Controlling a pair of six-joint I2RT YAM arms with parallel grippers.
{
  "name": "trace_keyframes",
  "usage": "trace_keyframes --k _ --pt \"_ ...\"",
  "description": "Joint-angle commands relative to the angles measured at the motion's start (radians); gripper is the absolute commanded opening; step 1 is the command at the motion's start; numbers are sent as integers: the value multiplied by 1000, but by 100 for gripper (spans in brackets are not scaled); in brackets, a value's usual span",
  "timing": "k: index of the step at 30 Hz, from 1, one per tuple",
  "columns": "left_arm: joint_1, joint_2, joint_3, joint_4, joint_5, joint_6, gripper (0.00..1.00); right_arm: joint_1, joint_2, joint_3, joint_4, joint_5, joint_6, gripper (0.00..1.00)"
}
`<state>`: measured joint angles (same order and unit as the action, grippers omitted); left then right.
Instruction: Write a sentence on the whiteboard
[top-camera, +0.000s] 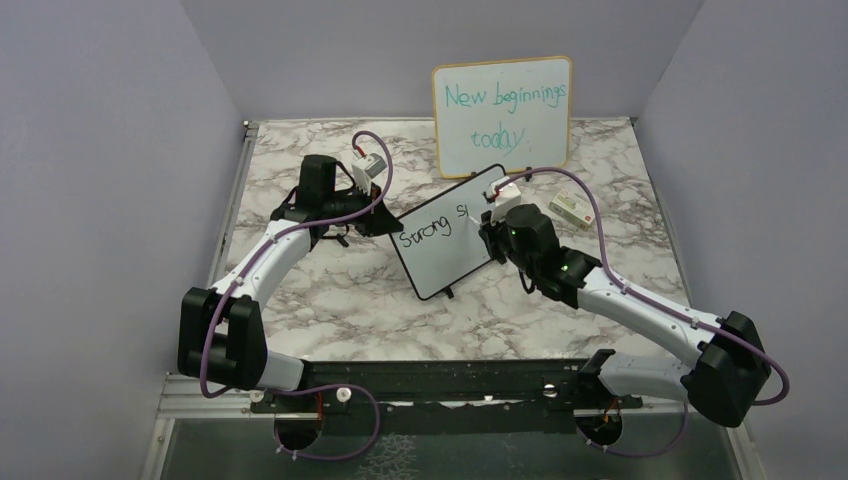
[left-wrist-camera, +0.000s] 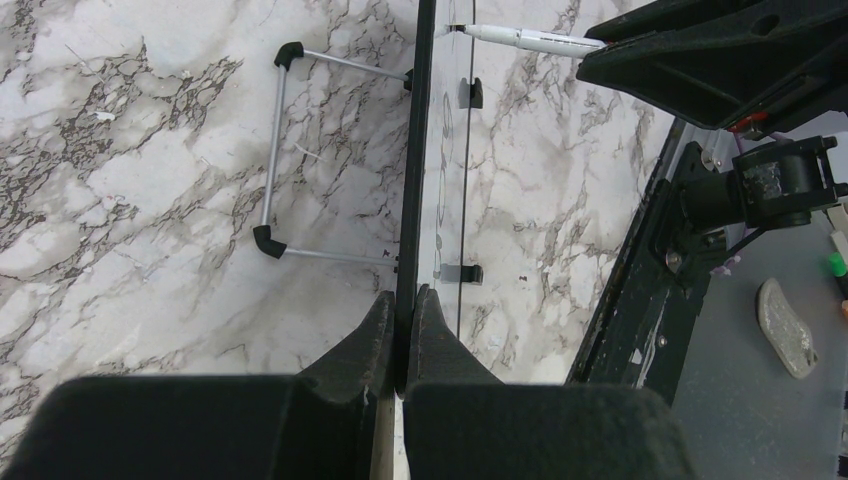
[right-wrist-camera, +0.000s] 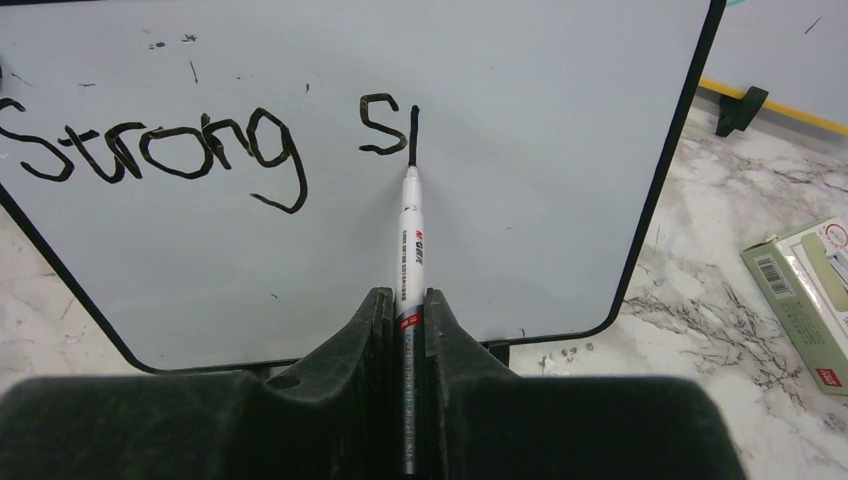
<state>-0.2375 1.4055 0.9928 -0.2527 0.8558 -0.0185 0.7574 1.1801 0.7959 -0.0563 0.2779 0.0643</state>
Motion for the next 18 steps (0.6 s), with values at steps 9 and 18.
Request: trace_keyframes --k 9,18 --pt "-22 58 -40 -115 -161 75 0 2 7 24 -74 -53 15 1" --pt "-22 58 -40 -115 -161 75 0 2 -16 35 -85 -60 16 1"
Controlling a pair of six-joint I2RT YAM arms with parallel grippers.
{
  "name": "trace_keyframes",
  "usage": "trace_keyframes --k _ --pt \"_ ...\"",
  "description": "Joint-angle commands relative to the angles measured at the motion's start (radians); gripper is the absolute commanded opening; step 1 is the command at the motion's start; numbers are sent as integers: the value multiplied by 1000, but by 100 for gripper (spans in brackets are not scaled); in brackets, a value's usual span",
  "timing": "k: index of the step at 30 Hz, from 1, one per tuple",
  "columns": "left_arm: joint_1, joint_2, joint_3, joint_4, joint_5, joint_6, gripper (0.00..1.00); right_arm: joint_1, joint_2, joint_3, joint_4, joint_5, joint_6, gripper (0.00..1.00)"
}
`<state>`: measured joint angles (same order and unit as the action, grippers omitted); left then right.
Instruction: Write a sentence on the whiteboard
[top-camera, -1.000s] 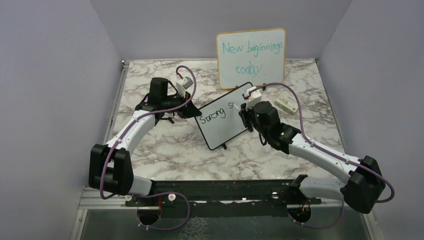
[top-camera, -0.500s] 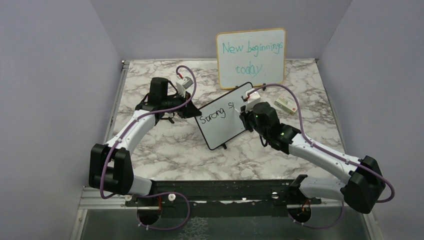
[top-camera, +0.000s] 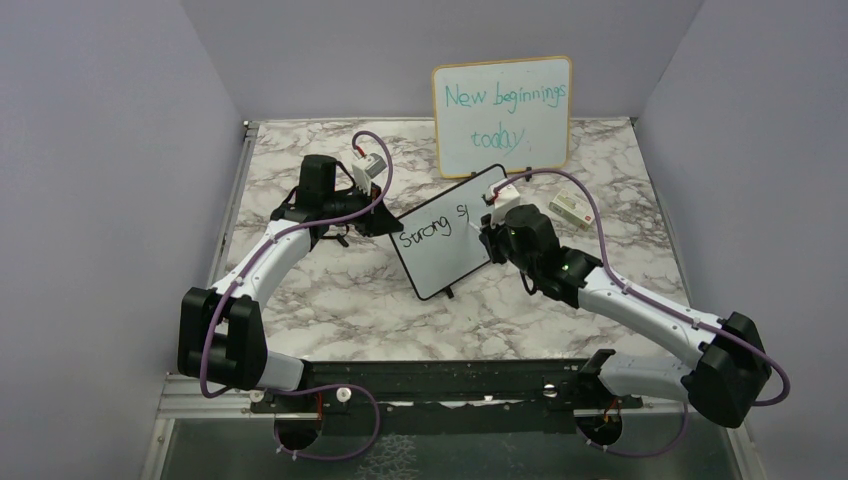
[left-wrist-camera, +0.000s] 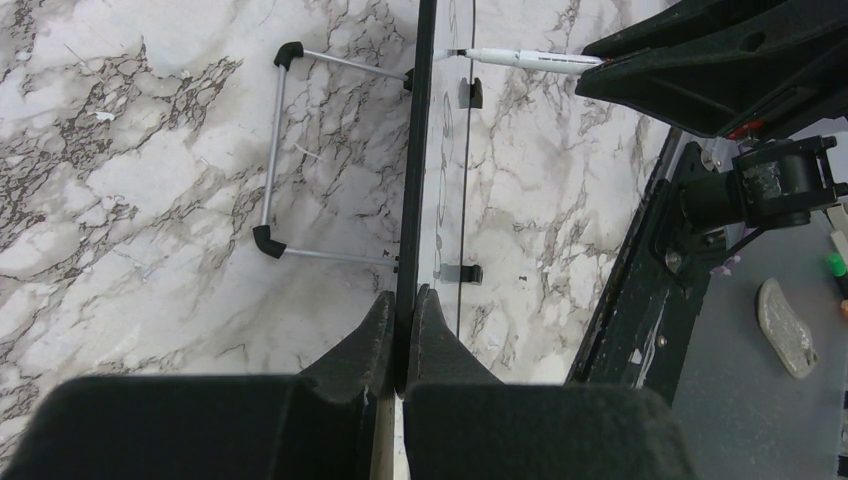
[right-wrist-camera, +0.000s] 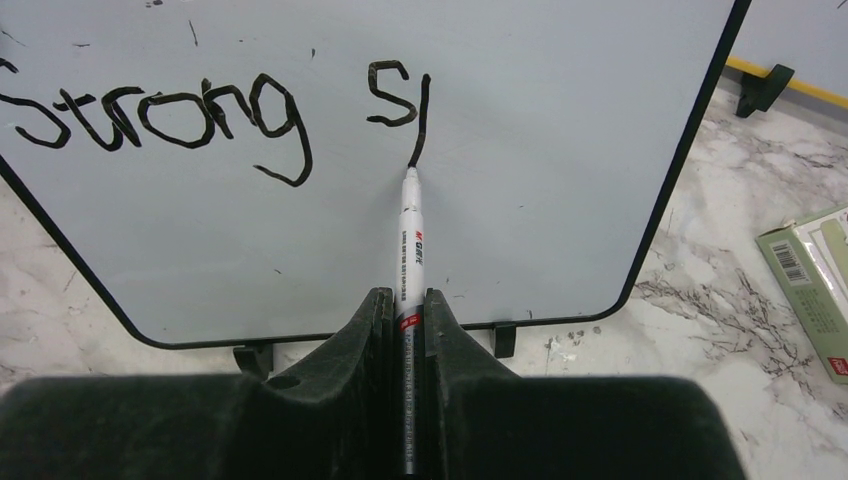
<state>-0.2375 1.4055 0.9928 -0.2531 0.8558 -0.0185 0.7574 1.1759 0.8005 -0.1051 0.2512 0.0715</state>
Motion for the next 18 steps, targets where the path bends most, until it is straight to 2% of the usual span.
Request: trace_keyframes --k 1,10,18 --pt "-22 59 -40 -116 -161 75 0 2 -17 33 -39 -30 8 1" --pt "-22 56 -42 -115 -162 77 0 2 -93 -8 86 49 10 1" --pt "-22 59 -42 -116 -161 77 0 3 -56 -14 154 74 11 0"
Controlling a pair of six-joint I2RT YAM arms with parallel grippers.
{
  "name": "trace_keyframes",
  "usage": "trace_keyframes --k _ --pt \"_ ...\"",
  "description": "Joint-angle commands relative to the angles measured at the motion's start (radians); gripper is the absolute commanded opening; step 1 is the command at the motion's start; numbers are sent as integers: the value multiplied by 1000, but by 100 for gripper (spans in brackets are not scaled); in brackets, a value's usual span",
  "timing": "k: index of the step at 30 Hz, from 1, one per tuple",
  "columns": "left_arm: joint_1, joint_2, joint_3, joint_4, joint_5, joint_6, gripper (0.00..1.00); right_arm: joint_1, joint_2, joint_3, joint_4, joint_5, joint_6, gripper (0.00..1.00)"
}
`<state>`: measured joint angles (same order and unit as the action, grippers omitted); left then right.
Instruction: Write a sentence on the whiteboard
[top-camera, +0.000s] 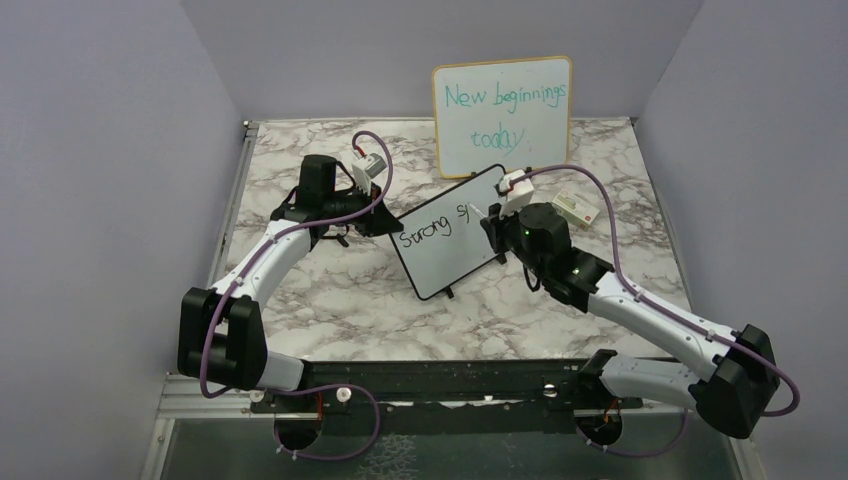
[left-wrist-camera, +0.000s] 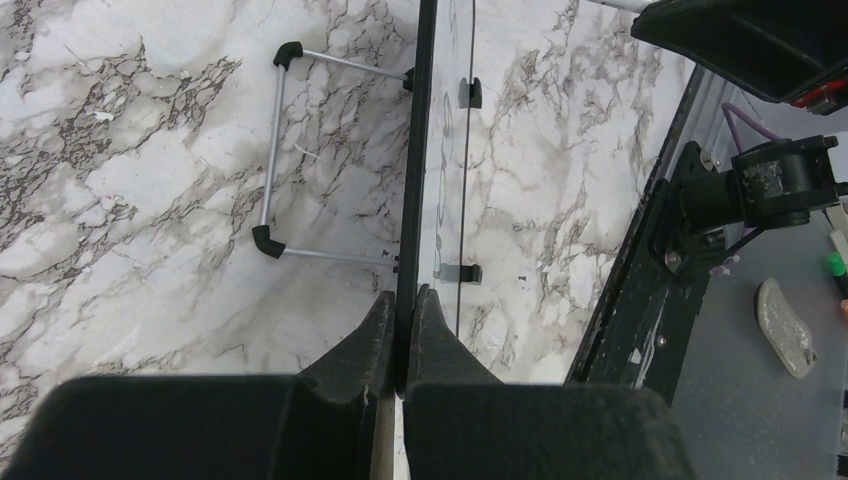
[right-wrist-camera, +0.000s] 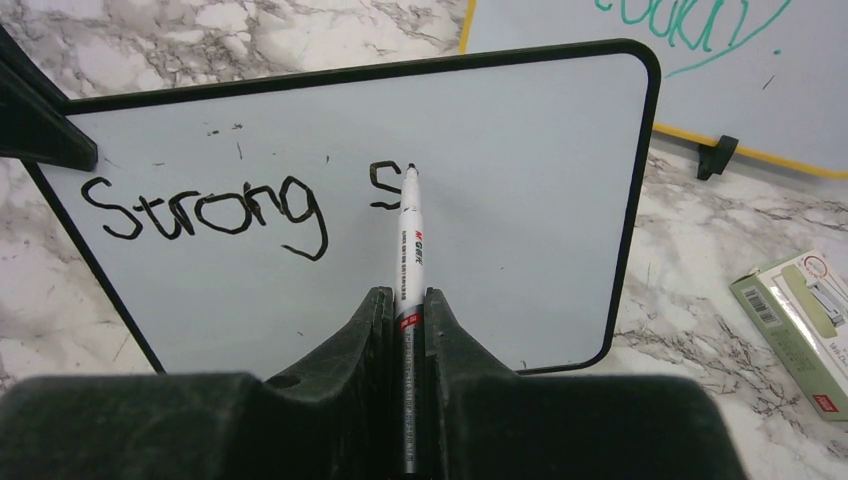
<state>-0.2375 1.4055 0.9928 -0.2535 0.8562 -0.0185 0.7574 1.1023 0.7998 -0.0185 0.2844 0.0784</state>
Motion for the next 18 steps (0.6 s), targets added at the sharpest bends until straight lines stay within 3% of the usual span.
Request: trace_keyframes --k 1,18 --pt "-22 59 -42 -115 -161 77 0 2 24 -13 74 46 3 0" --pt "-22 60 -41 -116 -160 79 0 2 87 4 80 37 3 1"
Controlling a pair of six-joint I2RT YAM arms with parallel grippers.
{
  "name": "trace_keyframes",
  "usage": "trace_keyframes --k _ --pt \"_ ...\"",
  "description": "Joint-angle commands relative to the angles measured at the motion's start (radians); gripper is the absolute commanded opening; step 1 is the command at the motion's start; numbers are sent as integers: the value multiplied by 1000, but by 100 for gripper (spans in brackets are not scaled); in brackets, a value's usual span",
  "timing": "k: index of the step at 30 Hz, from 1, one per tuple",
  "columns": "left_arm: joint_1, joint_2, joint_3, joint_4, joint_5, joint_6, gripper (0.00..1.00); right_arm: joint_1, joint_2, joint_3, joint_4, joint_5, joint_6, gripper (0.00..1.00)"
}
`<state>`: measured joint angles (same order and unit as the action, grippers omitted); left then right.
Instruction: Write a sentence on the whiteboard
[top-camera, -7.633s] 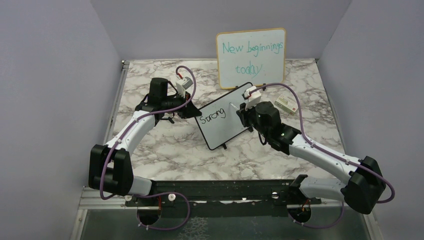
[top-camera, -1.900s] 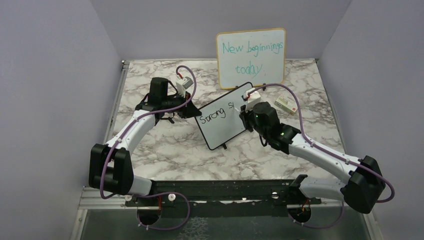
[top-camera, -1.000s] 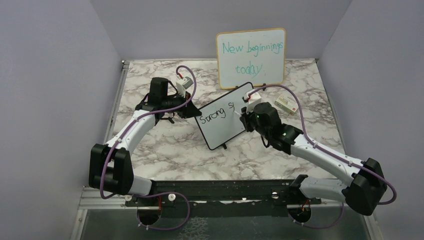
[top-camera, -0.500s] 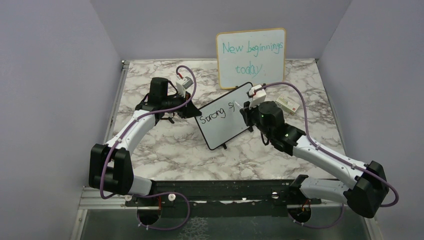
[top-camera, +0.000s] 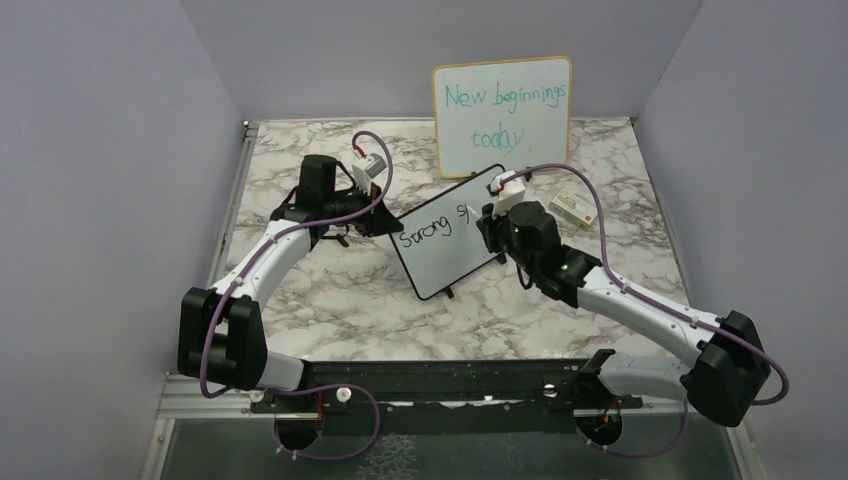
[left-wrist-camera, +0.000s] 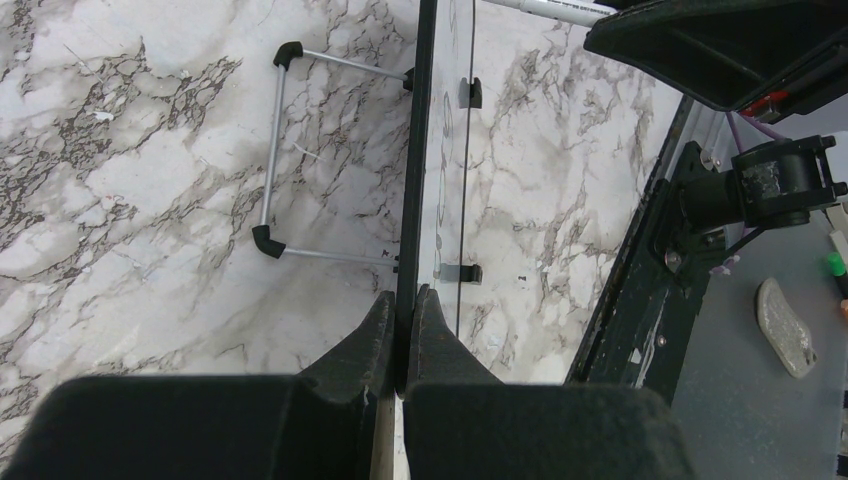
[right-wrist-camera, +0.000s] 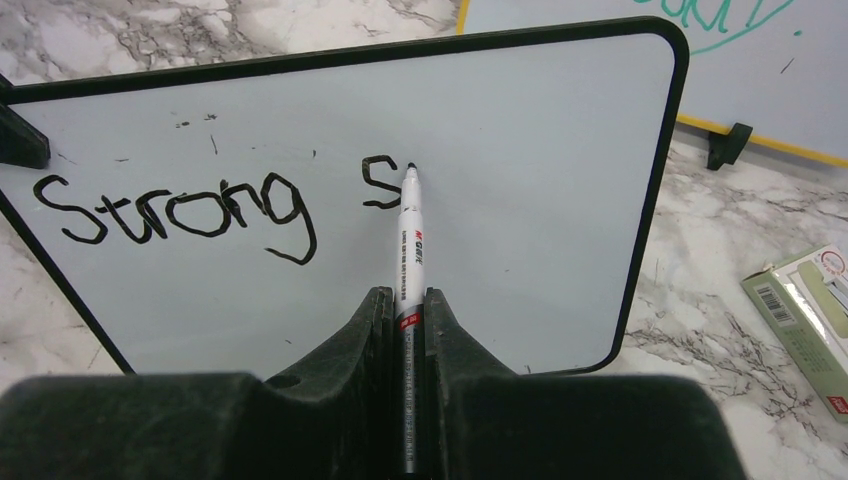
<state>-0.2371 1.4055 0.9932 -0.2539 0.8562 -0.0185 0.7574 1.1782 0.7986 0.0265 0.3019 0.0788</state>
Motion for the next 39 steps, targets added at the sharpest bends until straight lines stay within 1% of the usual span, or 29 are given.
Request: trace_keyframes --k 1,12,22,30,39 --pt "-22 61 -42 -116 -160 79 0 2 13 5 36 21 5 1" --pt "-22 59 -42 -116 -158 79 0 2 22 6 55 39 9 0" --pt "-22 58 -42 -117 -160 78 0 2 18 -1 52 91 12 0" --pt "-22 57 -42 -117 -162 78 0 2 15 8 -10 104 22 0" --pt "-22 56 -42 -117 -163 78 0 3 -3 7 -75 66 24 1"
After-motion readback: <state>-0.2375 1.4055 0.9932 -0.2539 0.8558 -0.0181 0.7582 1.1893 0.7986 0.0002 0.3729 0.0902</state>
